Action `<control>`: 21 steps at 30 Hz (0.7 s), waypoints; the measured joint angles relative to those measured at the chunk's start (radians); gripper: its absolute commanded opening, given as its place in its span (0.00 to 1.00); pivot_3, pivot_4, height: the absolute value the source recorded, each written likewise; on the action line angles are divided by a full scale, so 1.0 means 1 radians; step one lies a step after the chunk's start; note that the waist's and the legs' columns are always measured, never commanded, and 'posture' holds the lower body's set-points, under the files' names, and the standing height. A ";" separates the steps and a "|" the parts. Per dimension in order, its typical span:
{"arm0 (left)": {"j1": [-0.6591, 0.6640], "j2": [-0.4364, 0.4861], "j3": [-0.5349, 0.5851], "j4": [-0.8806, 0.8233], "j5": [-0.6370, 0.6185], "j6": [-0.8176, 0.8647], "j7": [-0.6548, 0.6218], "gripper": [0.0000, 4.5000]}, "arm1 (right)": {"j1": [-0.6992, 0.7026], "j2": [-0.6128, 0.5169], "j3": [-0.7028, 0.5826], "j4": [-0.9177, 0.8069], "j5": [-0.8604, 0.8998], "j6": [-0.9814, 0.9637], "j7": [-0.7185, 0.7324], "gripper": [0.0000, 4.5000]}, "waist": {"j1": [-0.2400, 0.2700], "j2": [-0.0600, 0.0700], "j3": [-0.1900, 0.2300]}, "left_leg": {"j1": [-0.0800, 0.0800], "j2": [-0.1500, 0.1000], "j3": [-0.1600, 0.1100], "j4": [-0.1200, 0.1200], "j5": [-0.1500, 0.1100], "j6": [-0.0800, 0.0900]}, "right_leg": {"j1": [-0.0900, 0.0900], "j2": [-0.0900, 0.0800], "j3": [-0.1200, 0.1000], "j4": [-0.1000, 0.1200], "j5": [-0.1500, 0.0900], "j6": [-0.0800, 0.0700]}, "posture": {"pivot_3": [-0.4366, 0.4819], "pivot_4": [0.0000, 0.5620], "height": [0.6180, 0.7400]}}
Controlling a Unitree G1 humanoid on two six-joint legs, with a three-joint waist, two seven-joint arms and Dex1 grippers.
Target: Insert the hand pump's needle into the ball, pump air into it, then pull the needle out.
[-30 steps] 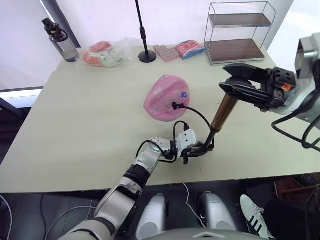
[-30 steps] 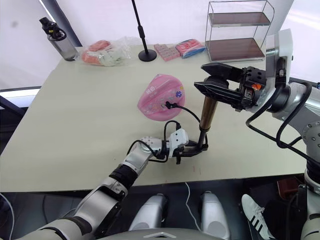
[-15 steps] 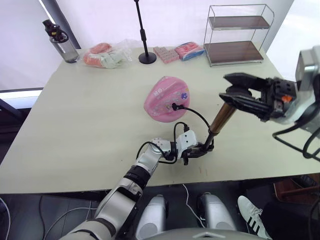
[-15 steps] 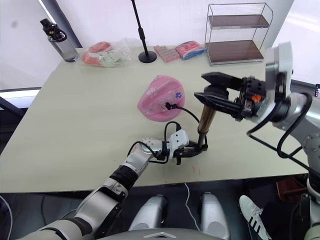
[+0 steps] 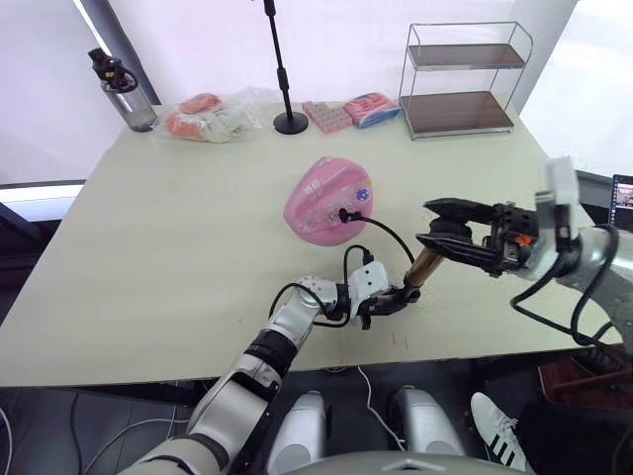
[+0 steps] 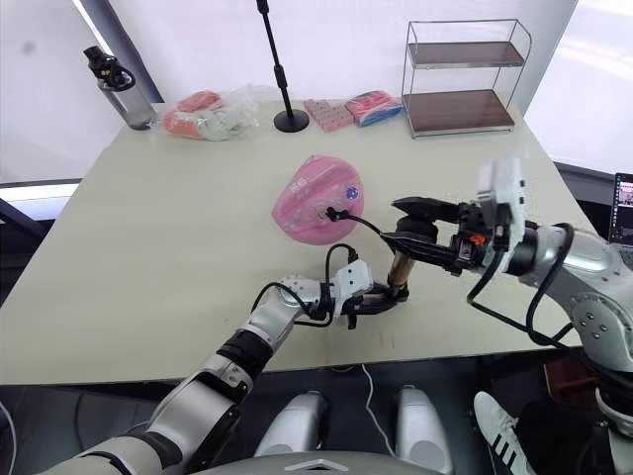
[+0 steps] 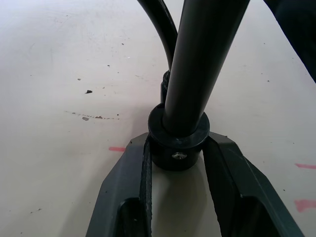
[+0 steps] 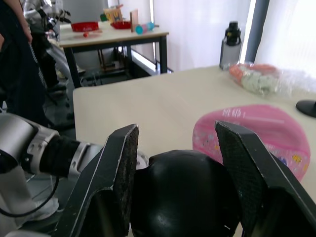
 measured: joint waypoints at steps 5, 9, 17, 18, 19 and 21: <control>0.004 0.000 0.000 -0.002 0.000 0.000 -0.001 0.24 | 0.000 0.005 0.068 0.040 -0.069 0.001 0.013 0.45 | 0.000 0.000 -0.002 | 0.000 0.000 0.000 -0.001 0.000 0.001 | 0.000 0.000 0.000 -0.002 0.000 0.000 | 0.48 0.27 0.93; 0.007 0.000 0.001 -0.004 -0.001 0.003 -0.003 0.24 | 0.039 0.053 0.108 0.089 -0.142 -0.037 0.018 0.45 | 0.000 -0.002 -0.004 | 0.000 0.000 0.000 -0.002 -0.001 0.002 | 0.001 0.000 0.000 -0.004 0.000 0.000 | 0.48 0.27 0.93; 0.017 0.003 0.004 -0.012 -0.002 0.027 -0.004 0.24 | 0.087 0.179 0.143 0.187 -0.247 -0.168 0.028 0.45 | -0.004 -0.004 -0.011 | 0.007 0.003 0.001 -0.007 -0.002 0.002 | 0.007 0.002 0.000 -0.010 0.000 0.000 | 0.48 0.27 0.93; 0.018 0.004 0.005 -0.013 -0.002 0.030 -0.004 0.24 | 0.090 0.188 0.147 0.196 -0.257 -0.188 0.035 0.45 | -0.005 -0.004 -0.013 | 0.007 0.003 0.001 -0.008 -0.002 0.002 | 0.008 0.002 0.000 -0.011 0.000 0.000 | 0.48 0.27 0.93; 0.019 0.004 0.005 -0.013 -0.002 0.030 -0.004 0.24 | 0.093 0.192 0.148 0.200 -0.262 -0.199 0.039 0.45 | -0.005 -0.004 -0.014 | 0.008 0.003 0.001 -0.008 -0.002 0.002 | 0.008 0.002 0.000 -0.011 0.000 0.000 | 0.48 0.27 0.93; 0.022 0.006 0.005 -0.017 -0.002 0.032 -0.004 0.24 | 0.099 0.210 0.150 0.212 -0.280 -0.229 0.046 0.45 | -0.006 -0.004 -0.015 | 0.008 0.004 0.001 -0.009 -0.002 0.002 | 0.008 0.003 0.000 -0.011 0.000 0.000 | 0.48 0.27 0.93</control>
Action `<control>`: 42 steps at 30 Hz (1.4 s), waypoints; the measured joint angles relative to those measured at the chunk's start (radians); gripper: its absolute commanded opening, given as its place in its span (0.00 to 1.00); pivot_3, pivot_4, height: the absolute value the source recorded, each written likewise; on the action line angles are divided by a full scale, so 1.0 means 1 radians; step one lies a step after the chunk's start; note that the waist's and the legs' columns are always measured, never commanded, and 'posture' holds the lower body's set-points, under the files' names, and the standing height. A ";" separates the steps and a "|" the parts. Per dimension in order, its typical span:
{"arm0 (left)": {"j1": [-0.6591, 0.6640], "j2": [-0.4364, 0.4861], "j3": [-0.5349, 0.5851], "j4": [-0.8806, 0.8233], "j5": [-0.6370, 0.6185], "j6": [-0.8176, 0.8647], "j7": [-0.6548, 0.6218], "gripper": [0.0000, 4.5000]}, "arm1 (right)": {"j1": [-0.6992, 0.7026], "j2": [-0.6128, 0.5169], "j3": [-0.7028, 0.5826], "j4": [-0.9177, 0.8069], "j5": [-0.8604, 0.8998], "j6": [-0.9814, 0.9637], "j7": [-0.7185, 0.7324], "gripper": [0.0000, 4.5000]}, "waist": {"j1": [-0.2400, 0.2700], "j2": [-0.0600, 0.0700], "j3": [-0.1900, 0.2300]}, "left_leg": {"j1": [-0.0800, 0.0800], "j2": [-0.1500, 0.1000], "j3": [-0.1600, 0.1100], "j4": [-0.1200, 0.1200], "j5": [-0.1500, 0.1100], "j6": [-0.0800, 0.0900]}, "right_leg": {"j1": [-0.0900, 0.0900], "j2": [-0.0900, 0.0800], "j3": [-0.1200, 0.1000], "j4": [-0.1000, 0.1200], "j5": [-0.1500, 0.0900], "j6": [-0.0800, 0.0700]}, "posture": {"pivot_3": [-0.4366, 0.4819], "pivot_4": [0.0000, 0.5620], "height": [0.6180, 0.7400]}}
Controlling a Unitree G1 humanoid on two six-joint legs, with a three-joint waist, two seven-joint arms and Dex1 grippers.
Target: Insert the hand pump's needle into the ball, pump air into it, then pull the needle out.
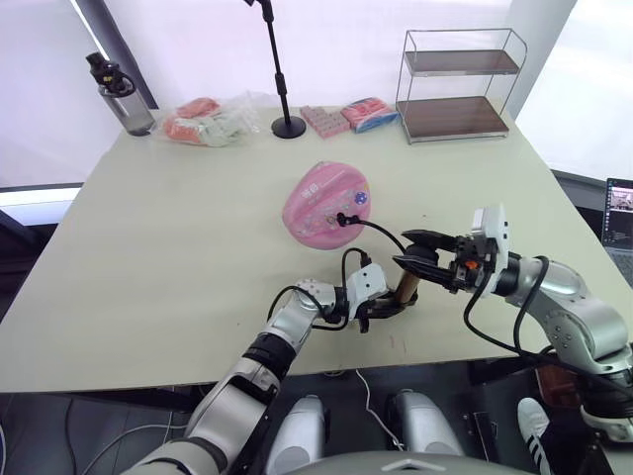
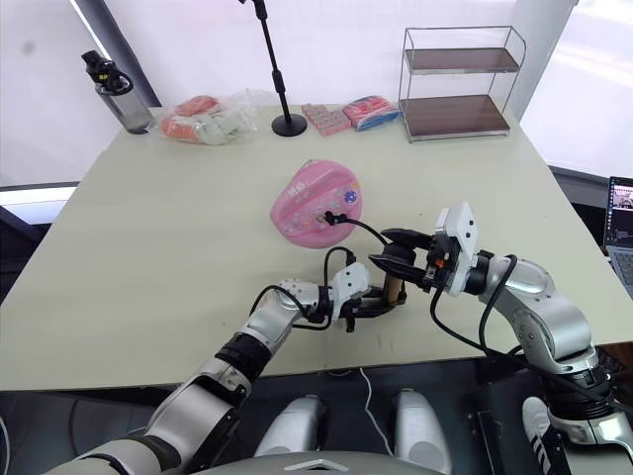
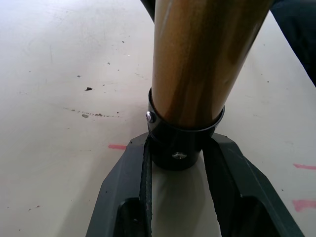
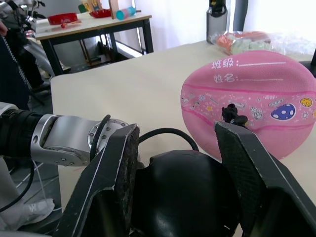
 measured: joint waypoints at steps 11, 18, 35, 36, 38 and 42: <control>0.005 0.007 0.000 -0.005 0.001 0.021 0.001 0.24 | 0.005 0.032 0.025 0.048 -0.049 -0.092 0.032 0.45 | 0.000 0.001 -0.010 | 0.005 0.006 0.000 -0.003 0.000 0.000 | 0.003 0.006 0.000 0.000 -0.002 -0.004 | 0.48 0.27 0.93; 0.004 0.008 0.000 -0.010 -0.002 0.021 -0.002 0.24 | -0.024 -0.006 -0.014 0.009 -0.015 -0.018 0.017 0.45 | 0.000 0.005 -0.008 | 0.003 0.007 0.001 -0.003 0.000 0.000 | 0.001 0.007 0.000 -0.001 -0.003 -0.004 | 0.48 0.27 0.93; -0.004 0.002 0.001 -0.013 -0.020 0.009 -0.031 0.24 | -0.295 -0.237 -0.263 -0.117 0.418 0.398 -0.099 0.45 | 0.008 0.013 0.009 | -0.009 0.004 0.002 -0.003 0.000 0.000 | -0.009 0.005 0.001 -0.003 0.000 -0.001 | 0.48 0.27 0.93; -0.004 0.002 0.001 -0.013 -0.020 0.008 -0.032 0.24 | -0.316 -0.250 -0.273 -0.116 0.440 0.414 -0.103 0.45 | 0.008 0.013 0.010 | -0.009 0.004 0.002 -0.003 0.000 0.000 | -0.009 0.005 0.001 -0.003 0.000 -0.001 | 0.48 0.27 0.93; -0.003 0.002 0.001 -0.013 -0.020 0.004 -0.034 0.24 | -0.362 -0.277 -0.298 -0.114 0.492 0.444 -0.121 0.45 | 0.008 0.014 0.011 | -0.010 0.004 0.002 -0.003 -0.001 0.000 | -0.009 0.005 0.001 -0.004 0.000 -0.001 | 0.48 0.27 0.93; -0.004 0.002 0.001 -0.014 -0.021 -0.003 -0.038 0.24 | -0.400 -0.292 -0.306 -0.090 0.552 0.501 -0.165 0.45 | 0.008 0.014 0.012 | -0.013 0.004 0.002 -0.003 -0.001 0.001 | -0.011 0.004 0.001 -0.004 0.000 -0.001 | 0.48 0.27 0.93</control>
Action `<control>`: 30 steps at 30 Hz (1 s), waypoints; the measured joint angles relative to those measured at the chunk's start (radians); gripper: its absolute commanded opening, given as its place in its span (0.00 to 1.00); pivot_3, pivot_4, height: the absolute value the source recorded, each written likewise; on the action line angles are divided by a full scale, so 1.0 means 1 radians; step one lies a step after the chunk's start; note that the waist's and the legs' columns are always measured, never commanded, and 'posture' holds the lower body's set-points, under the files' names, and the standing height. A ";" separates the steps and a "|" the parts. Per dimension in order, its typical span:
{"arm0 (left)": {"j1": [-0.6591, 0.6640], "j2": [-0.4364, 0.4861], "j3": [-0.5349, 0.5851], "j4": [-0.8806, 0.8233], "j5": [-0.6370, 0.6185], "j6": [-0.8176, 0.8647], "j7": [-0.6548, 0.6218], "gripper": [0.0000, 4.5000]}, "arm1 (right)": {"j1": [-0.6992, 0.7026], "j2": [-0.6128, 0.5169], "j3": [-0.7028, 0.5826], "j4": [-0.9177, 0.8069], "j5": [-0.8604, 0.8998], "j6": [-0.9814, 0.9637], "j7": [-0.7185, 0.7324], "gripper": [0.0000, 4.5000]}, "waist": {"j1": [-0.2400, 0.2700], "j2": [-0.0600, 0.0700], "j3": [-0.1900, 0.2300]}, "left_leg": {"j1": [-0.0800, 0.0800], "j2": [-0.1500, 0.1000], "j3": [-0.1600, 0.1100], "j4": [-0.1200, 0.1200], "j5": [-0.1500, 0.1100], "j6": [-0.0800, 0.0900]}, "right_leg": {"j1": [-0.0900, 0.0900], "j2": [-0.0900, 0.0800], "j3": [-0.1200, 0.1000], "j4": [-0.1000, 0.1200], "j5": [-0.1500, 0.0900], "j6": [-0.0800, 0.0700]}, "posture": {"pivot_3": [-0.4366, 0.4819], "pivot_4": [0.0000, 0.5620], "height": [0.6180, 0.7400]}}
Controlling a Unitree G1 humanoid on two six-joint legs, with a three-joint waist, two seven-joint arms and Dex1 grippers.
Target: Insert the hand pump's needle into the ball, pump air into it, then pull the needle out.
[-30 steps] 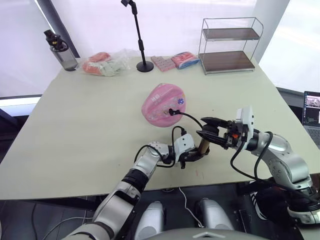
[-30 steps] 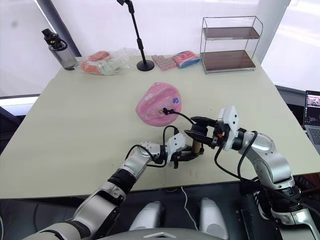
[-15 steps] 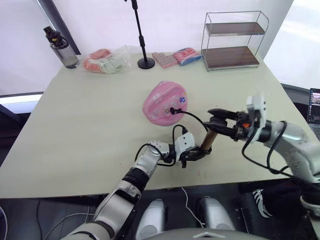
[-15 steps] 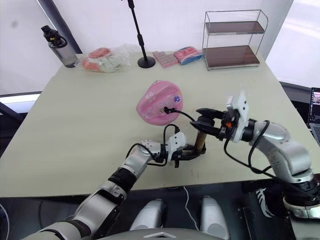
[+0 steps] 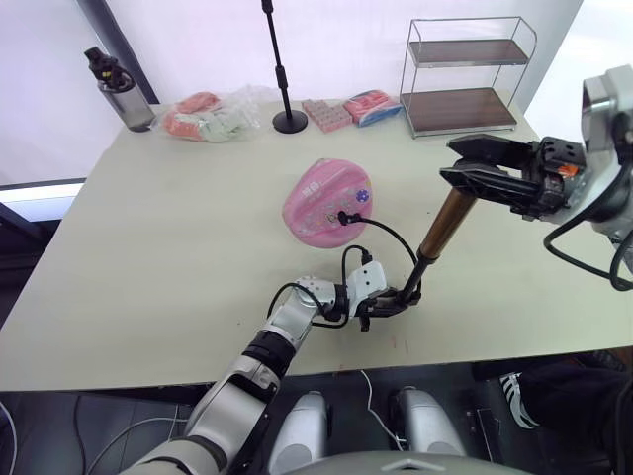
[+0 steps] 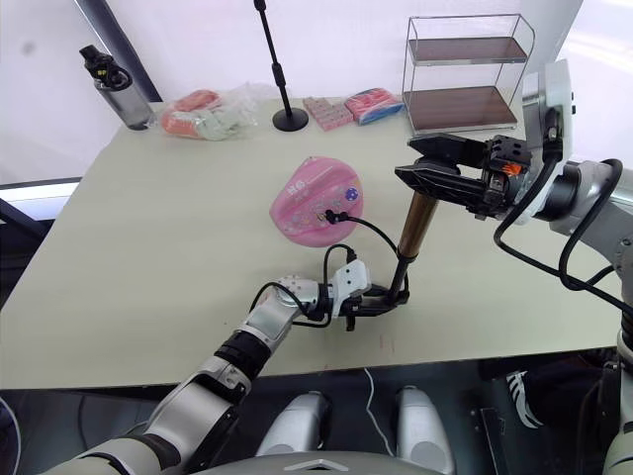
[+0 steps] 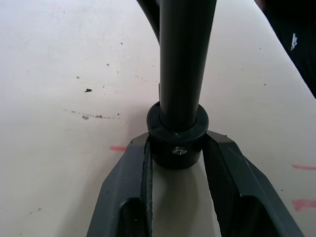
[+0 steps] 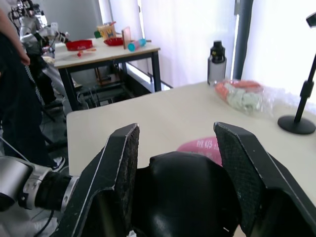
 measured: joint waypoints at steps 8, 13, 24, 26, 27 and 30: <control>0.002 -0.002 -0.001 -0.001 0.000 -0.002 -0.004 0.24 | 0.026 -0.003 -0.008 -0.013 0.001 -0.013 0.010 0.45 | 0.000 0.000 0.000 | -0.007 0.000 0.000 0.002 0.000 0.001 | -0.006 0.000 0.000 0.000 0.000 0.000 | 0.48 0.27 0.93; 0.005 -0.001 -0.002 0.011 0.004 -0.002 0.008 0.24 | 0.147 0.038 0.034 -0.076 -0.090 -0.120 0.051 0.45 | 0.000 -0.005 -0.007 | -0.001 0.000 0.000 0.002 0.000 0.001 | -0.001 0.001 0.000 0.000 0.000 0.000 | 0.48 0.27 0.93; 0.007 -0.003 -0.004 0.022 0.022 -0.005 0.018 0.24 | 0.290 0.107 0.239 -0.028 -0.344 -0.257 0.109 0.45 | -0.001 -0.008 -0.012 | 0.011 0.001 0.000 0.000 -0.001 0.001 | 0.009 0.001 0.000 0.000 -0.001 0.000 | 0.48 0.27 0.93; 0.009 -0.004 -0.004 0.022 0.022 -0.005 0.019 0.24 | 0.312 0.131 0.278 -0.006 -0.402 -0.304 0.114 0.45 | -0.001 -0.008 -0.013 | 0.011 0.001 0.000 0.000 -0.001 0.001 | 0.009 0.001 0.000 -0.001 0.000 0.000 | 0.48 0.27 0.93; 0.009 -0.004 -0.004 0.022 0.022 -0.005 0.020 0.24 | 0.322 0.148 0.296 0.012 -0.434 -0.333 0.115 0.45 | -0.001 -0.009 -0.014 | 0.011 0.001 0.000 0.000 -0.001 0.001 | 0.009 0.001 0.000 -0.001 0.000 0.000 | 0.48 0.27 0.93; 0.010 -0.006 -0.003 0.023 0.023 -0.005 0.024 0.24 | 0.343 0.188 0.330 0.060 -0.487 -0.385 0.111 0.45 | -0.001 -0.009 -0.015 | 0.011 0.001 0.000 0.000 -0.001 0.001 | 0.009 0.001 0.000 -0.001 -0.001 0.000 | 0.48 0.27 0.93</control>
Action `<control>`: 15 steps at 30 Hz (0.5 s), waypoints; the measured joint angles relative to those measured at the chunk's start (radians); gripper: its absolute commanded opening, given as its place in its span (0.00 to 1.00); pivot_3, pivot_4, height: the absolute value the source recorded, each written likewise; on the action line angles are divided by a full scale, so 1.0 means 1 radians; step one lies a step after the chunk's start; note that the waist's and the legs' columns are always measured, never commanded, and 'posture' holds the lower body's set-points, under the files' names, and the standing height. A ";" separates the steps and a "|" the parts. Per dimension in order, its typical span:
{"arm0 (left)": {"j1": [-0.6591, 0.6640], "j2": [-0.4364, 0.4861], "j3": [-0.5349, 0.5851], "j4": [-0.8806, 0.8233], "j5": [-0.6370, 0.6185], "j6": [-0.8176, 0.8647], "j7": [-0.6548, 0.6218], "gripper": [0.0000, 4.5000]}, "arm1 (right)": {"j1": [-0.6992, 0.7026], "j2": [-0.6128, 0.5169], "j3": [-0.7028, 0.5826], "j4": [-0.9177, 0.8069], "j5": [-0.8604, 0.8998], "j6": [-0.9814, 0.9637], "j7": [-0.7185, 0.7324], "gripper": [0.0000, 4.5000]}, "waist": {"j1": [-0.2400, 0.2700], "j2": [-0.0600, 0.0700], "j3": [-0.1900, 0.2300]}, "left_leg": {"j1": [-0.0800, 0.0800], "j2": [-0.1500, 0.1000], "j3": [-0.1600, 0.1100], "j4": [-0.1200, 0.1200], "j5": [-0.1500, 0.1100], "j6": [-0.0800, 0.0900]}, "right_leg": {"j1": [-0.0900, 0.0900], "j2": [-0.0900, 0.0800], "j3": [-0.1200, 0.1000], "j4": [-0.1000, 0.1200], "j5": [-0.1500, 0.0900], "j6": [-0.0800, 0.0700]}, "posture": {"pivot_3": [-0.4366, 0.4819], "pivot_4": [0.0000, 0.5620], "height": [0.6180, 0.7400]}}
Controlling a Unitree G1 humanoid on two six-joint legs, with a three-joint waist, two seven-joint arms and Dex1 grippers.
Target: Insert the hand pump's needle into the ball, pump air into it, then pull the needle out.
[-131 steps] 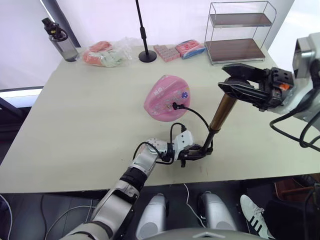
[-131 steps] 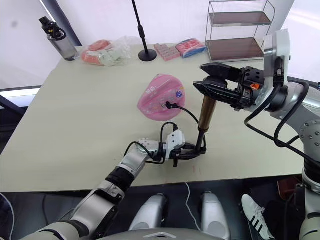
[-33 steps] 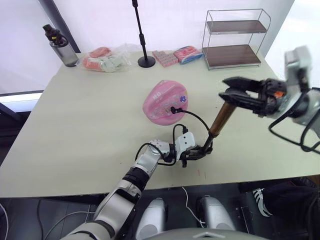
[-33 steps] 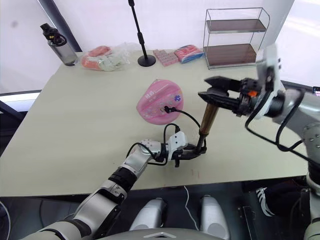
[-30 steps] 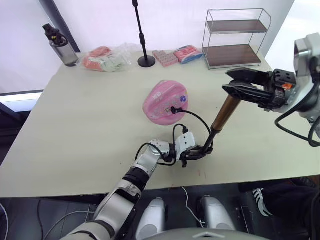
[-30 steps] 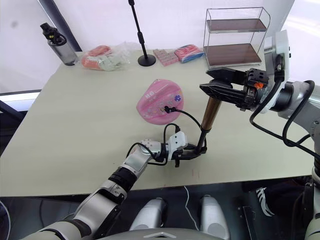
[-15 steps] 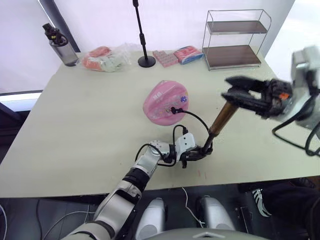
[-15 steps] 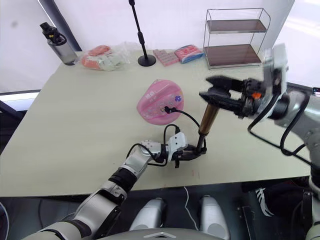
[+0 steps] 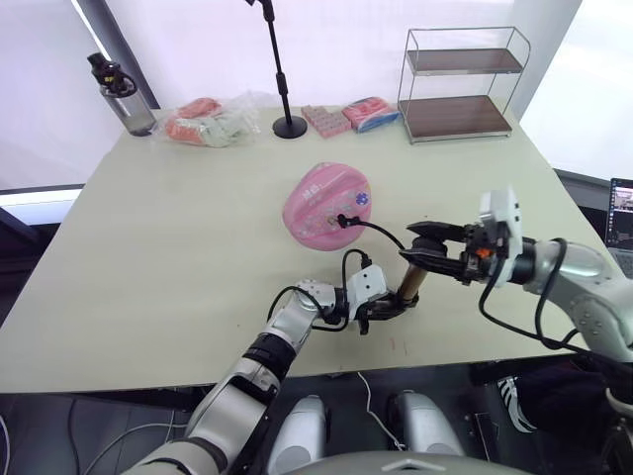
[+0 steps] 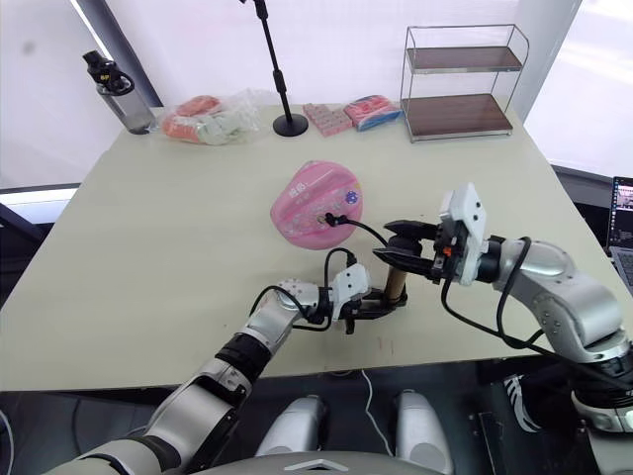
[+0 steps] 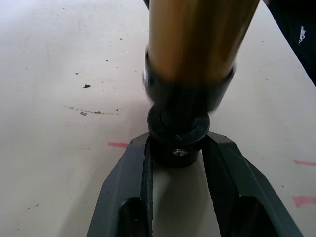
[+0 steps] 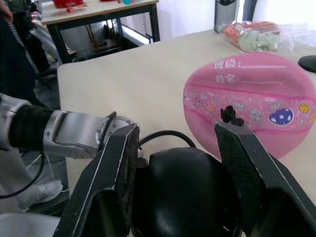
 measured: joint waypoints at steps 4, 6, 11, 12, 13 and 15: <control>0.000 -0.003 0.001 0.007 0.000 -0.001 0.005 0.24 | 0.012 0.040 0.013 0.030 -0.044 -0.085 0.017 0.45 | 0.000 0.002 -0.002 | 0.002 0.000 0.000 0.000 0.000 0.000 | 0.002 0.000 0.000 0.000 -0.001 -0.001 | 0.48 0.27 0.93; 0.000 -0.002 0.001 0.007 0.000 -0.002 0.005 0.24 | 0.013 0.042 0.009 0.028 -0.046 -0.089 0.021 0.45 | 0.000 0.002 -0.003 | 0.001 0.000 0.000 0.000 0.000 0.000 | 0.002 0.000 0.000 0.000 -0.001 -0.001 | 0.48 0.27 0.93; 0.003 -0.004 0.001 0.007 -0.001 -0.025 0.003 0.24 | -0.054 -0.002 -0.032 0.004 0.019 0.034 0.035 0.45 | 0.001 0.006 0.001 | -0.002 0.000 0.000 0.000 0.000 0.000 | -0.001 0.000 0.000 0.000 0.000 0.000 | 0.48 0.27 0.93; 0.003 -0.005 0.001 0.007 -0.002 -0.027 0.002 0.24 | -0.066 -0.010 -0.039 0.002 0.035 0.054 0.038 0.45 | 0.001 0.007 0.002 | -0.002 -0.001 -0.001 0.000 0.000 0.000 | -0.001 0.000 0.000 -0.001 0.000 0.000 | 0.48 0.27 0.93; 0.003 -0.006 0.001 0.007 -0.002 -0.029 0.002 0.24 | -0.086 -0.021 -0.046 0.000 0.053 0.077 0.040 0.45 | 0.001 0.007 0.003 | -0.002 -0.001 0.000 0.000 0.000 0.000 | -0.001 0.000 0.000 -0.001 0.000 0.000 | 0.48 0.27 0.93; 0.003 -0.010 0.001 0.007 -0.003 -0.034 0.002 0.24 | -0.155 -0.061 -0.089 -0.010 0.127 0.153 0.046 0.45 | 0.003 0.010 0.005 | -0.004 -0.002 -0.001 0.000 0.000 0.000 | -0.003 -0.001 0.000 -0.001 0.000 0.000 | 0.48 0.27 0.93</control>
